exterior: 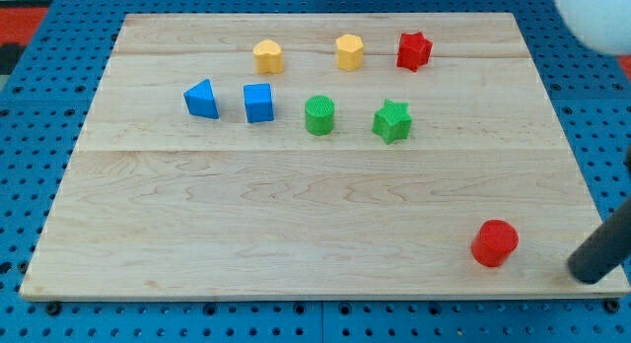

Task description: Move the red circle to the bottom of the blue triangle

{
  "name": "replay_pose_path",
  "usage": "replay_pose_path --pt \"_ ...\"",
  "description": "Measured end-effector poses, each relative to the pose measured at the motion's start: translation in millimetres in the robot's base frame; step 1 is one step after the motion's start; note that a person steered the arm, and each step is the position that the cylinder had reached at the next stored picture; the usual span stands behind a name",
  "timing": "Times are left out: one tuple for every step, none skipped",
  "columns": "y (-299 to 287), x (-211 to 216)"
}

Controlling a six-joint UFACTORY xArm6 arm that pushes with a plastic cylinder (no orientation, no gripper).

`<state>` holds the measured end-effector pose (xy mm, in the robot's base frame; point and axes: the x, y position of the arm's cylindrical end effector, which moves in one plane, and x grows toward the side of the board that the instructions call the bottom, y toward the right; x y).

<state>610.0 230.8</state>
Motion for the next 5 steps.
replay_pose_path --pt "-49.8 -31.2" --pt "-57.7 -65.8" --pt "-92.0 -70.1" --pt "-248.3 -86.6" --pt "-342.9 -113.8"
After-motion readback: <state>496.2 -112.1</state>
